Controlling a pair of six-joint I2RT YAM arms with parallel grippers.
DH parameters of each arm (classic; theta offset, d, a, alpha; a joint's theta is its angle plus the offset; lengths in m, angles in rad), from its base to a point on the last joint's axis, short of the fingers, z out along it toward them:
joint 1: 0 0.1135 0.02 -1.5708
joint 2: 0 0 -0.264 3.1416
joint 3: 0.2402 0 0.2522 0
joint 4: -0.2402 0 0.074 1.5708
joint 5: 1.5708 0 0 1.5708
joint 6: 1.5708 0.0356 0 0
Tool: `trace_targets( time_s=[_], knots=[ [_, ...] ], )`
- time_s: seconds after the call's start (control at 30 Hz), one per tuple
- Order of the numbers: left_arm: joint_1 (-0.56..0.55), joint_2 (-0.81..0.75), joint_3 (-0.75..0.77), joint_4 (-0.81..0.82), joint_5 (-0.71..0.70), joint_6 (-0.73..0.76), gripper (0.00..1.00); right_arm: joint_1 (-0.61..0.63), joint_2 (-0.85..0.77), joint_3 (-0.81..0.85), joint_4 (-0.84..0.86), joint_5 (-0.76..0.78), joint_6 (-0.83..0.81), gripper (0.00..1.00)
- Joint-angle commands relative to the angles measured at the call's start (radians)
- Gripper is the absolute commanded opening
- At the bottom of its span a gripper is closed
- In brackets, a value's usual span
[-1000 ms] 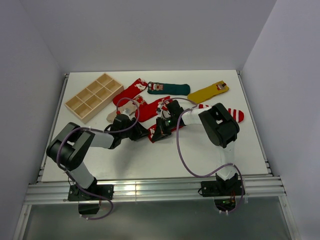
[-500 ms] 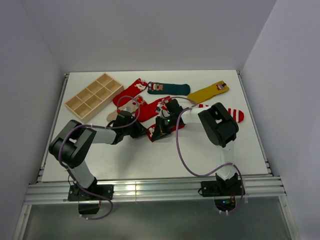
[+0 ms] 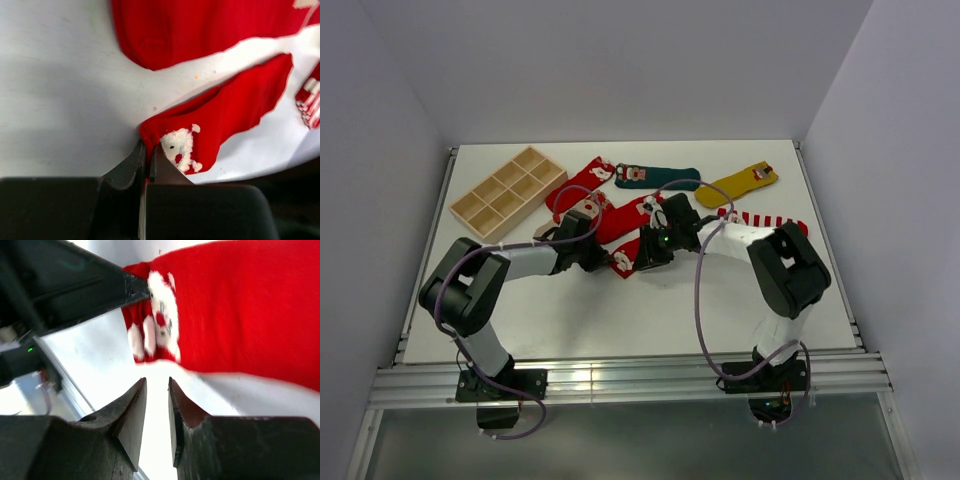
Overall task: Roll the socks
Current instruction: Roll the sock at the center of the board.
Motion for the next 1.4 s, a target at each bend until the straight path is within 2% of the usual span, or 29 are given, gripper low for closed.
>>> trace_targets(
  time_s=[0.0,0.2,0.33,0.63,0.83,1.13,1.37],
  knots=[
    [-0.008,0.011,0.058,-0.183,-0.082,0.011,0.0,0.028,-0.129,-0.051,0.061,0.172,-0.034,0.32],
    [-0.008,0.037,0.121,-0.263,-0.091,0.026,0.0,0.099,-0.244,-0.117,0.147,0.328,-0.043,0.31],
    [-0.011,0.048,0.145,-0.309,-0.097,0.036,0.0,0.123,-0.237,-0.11,0.208,0.299,0.004,0.3],
    [-0.016,0.086,0.219,-0.386,-0.097,0.069,0.0,0.142,-0.085,-0.114,0.393,0.135,0.139,0.27],
    [-0.017,0.095,0.234,-0.402,-0.097,0.082,0.0,0.139,-0.013,-0.163,0.489,0.135,0.202,0.25],
    [-0.019,0.114,0.259,-0.42,-0.097,0.103,0.0,0.107,-0.094,-0.179,0.392,0.235,0.167,0.24],
    [-0.026,0.127,0.303,-0.463,-0.137,0.131,0.0,0.22,-0.217,-0.147,0.26,0.466,-0.028,0.29]
  ],
)
